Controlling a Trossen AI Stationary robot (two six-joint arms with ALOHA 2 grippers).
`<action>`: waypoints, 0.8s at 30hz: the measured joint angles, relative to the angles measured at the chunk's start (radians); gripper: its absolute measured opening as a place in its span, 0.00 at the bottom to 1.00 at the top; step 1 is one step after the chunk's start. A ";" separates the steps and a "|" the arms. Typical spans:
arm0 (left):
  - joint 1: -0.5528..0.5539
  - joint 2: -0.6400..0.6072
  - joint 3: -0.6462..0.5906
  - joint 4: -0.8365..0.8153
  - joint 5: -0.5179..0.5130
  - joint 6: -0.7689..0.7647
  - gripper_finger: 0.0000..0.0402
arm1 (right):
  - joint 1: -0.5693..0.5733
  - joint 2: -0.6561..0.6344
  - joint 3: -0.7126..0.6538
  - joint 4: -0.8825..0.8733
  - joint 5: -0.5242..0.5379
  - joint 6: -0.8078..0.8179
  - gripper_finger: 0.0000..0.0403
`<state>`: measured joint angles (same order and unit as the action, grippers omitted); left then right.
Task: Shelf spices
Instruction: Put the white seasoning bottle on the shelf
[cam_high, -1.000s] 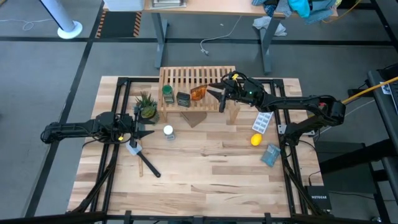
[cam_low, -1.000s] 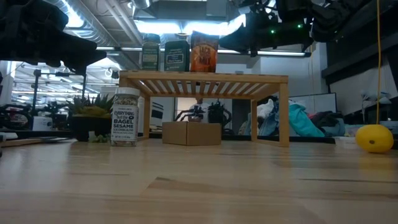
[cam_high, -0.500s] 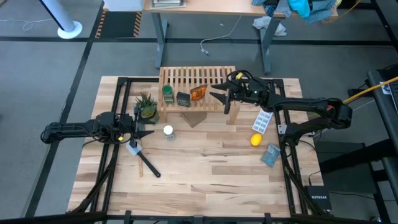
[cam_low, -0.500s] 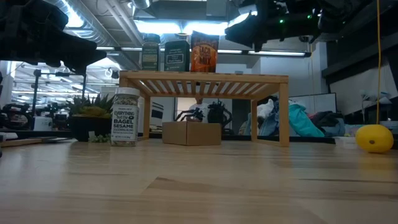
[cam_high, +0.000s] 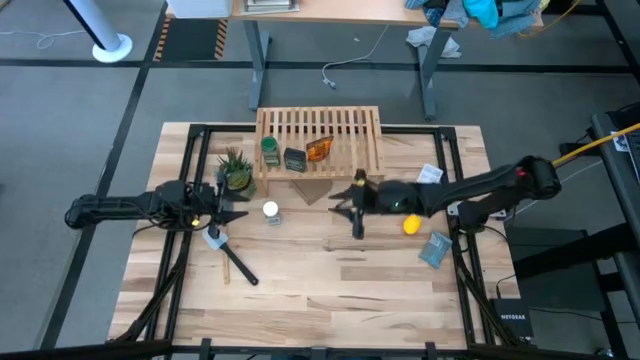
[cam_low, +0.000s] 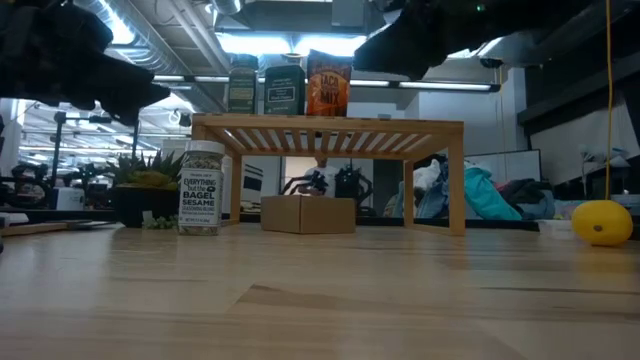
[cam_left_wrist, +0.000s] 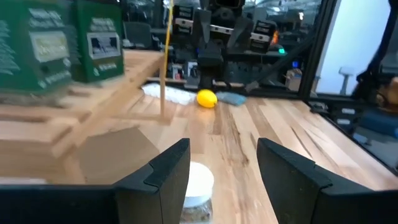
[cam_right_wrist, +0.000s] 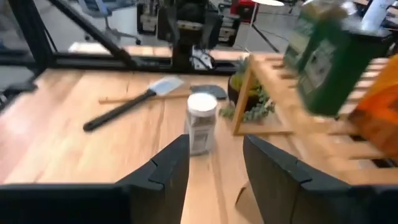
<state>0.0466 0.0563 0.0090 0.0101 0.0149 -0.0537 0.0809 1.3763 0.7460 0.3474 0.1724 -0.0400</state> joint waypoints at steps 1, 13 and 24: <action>-0.007 0.013 0.000 0.000 0.000 -0.002 0.45 | 0.020 0.023 0.000 0.007 0.025 -0.001 0.39; -0.062 0.321 -0.001 0.015 -0.132 -0.043 0.45 | 0.070 0.300 0.000 0.206 0.101 0.008 0.39; -0.061 0.525 -0.001 0.170 -0.203 -0.070 0.45 | 0.067 0.468 0.029 0.398 0.160 0.016 0.39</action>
<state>-0.0143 0.5808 0.0082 0.1796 -0.1876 -0.1238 0.1479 1.8448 0.7754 0.7450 0.3329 -0.0235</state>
